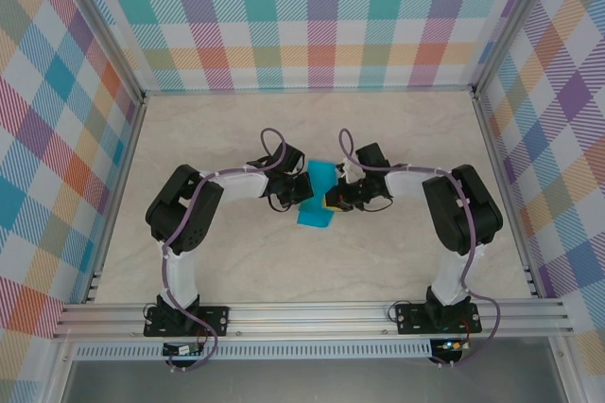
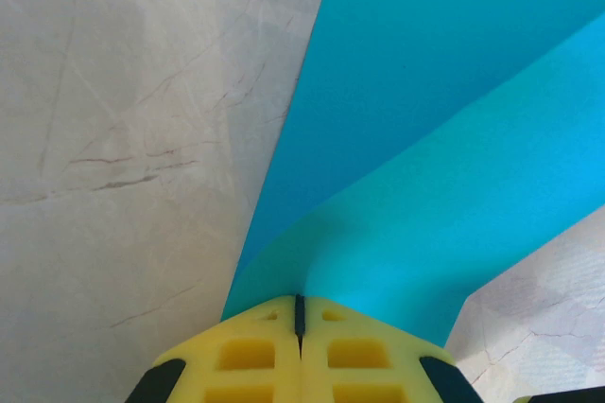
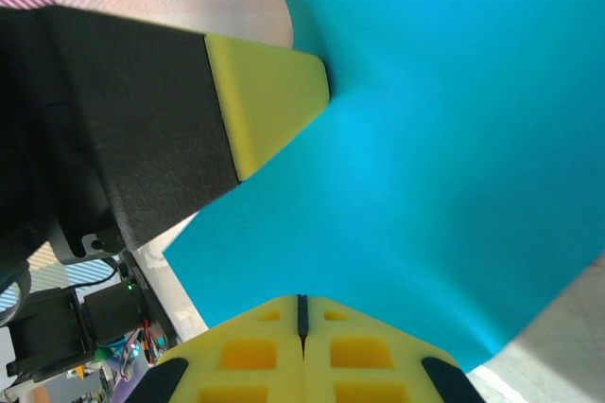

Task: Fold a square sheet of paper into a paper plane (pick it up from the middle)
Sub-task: Fold the square sheet of paper in half at the center of the table.

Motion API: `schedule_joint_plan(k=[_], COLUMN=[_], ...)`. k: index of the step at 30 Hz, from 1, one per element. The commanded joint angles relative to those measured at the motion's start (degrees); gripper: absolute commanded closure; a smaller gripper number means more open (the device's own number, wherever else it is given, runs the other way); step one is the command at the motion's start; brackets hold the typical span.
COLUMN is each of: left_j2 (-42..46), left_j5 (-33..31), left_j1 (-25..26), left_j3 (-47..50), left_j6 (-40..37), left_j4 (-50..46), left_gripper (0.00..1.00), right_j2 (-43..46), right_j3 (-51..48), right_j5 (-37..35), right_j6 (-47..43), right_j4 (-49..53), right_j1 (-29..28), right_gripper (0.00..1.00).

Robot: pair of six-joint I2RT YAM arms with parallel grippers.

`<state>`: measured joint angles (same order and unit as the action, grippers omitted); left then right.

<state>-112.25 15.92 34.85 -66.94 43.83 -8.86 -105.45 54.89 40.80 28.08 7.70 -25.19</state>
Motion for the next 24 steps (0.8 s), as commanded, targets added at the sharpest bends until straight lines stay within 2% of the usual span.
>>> schedule_joint_plan(k=[1, 10, 18, 24], left_j2=[-3.54, -3.1, -3.14, -3.05], left_j5=[-1.1, -1.35, -1.03, -0.97], left_j1=[1.0, 1.01, 1.01, 1.01], left_j3=[2.14, 2.69, 2.51, 2.78], left_j6=[-1.03, -1.21, -1.47, -1.56], left_j4=[-4.58, -4.54, -4.76, -4.64], left_gripper=[1.0, 1.0, 1.0, 1.0], right_j2=[-1.1, -2.79, 5.02, 3.53], right_j3=[-0.93, -5.45, -4.73, -7.19], right_j5=[0.4, -2.86, 1.06, 2.04], right_j6=[0.01, -1.77, -0.29, 0.06], right_j4=[-0.01, -0.57, -0.36, -1.72], right_j1=[-0.56, -0.56, -0.56, -0.83], right_gripper=[1.0, 1.0, 1.0, 1.0])
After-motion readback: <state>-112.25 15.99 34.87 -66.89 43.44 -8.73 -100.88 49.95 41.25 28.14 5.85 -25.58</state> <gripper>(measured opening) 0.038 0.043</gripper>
